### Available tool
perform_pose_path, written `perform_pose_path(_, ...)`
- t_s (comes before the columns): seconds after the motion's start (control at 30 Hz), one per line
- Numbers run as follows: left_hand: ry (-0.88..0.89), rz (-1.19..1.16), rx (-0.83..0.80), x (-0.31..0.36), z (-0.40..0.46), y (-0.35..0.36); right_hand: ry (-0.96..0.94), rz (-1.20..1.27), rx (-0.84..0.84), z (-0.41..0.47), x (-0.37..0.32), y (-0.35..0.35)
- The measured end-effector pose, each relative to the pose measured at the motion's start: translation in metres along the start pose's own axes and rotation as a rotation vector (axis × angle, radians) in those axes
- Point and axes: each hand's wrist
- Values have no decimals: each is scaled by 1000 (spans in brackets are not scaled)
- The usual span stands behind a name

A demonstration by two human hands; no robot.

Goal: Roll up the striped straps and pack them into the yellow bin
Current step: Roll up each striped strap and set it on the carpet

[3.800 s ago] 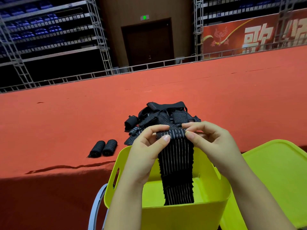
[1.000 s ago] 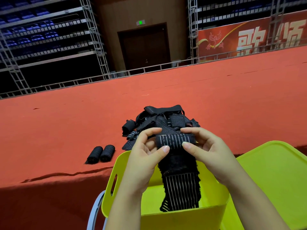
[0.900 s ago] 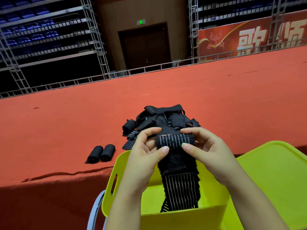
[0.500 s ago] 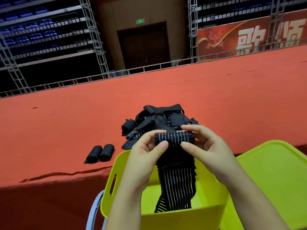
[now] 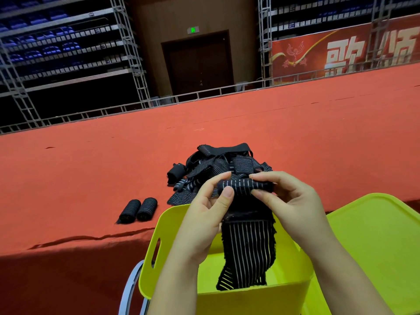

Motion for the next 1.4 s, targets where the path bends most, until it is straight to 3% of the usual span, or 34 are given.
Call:
perform_pose_path(0.2, 75, -24, 122, -4, 1, 6, -102, -54, -58, 2, 4, 1)
perform_pose_path(0.37, 116, -44, 106, -5, 0, 2, 131, 85, -146, 1, 3, -4)
perform_pose_path(0.63, 119, -54, 82, -6, 2, 1, 331, 145, -153, 8, 0, -3)
perform_pose_path(0.87, 145, 159, 393, -22, 8, -2, 230, 162, 27, 33, -8, -5)
perform_pose_path(1.13, -42, 236, 66, -36, 7, -2, 182, 303, 89, 54, -17, -7)
perform_pose_path(1.4, -248, 269, -16, -48, 7, -8, 154, 374, 168, 66, -21, -11)
Point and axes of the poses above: each hand's wrist, its own z-axis towards the middle knuckle, its own y-axis out of the palm, x = y × z, and after that the axes turned 5 degrees about y, right-handed
